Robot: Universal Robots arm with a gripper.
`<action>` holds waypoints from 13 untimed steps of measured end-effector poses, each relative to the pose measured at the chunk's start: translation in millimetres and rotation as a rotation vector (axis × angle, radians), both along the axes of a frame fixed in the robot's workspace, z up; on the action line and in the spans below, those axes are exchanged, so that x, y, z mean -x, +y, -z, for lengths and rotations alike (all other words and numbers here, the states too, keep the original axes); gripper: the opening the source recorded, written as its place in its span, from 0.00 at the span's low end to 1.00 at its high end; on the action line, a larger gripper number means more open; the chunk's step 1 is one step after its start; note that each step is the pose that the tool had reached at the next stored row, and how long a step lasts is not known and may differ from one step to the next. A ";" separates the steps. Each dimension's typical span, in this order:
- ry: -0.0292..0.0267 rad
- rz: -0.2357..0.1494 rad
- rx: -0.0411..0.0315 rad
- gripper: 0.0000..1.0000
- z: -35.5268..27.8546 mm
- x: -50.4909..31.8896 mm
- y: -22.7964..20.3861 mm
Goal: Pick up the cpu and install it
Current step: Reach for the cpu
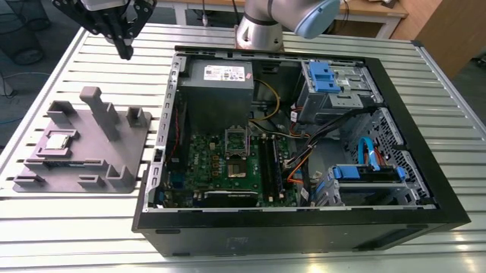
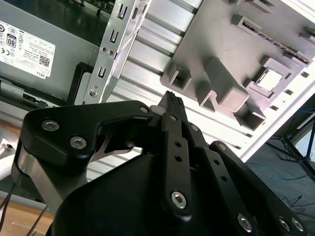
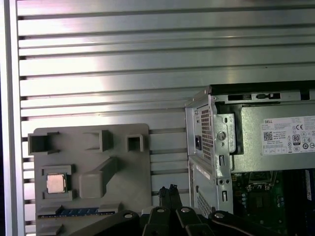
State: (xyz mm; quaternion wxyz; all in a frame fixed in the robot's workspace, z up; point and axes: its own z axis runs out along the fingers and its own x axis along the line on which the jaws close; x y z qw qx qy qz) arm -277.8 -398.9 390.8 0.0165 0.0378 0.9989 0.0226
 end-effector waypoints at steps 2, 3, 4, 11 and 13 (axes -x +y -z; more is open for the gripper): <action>0.0000 0.000 0.0000 0.11 0.0 0.5 0.0; 0.0001 0.000 0.0000 0.11 0.0 0.8 0.0; 0.0000 0.000 0.0000 0.11 0.0 1.1 0.0; 0.0000 0.000 0.0000 0.11 0.0 3.0 0.0; 0.0001 0.000 0.0000 0.11 0.0 3.5 0.0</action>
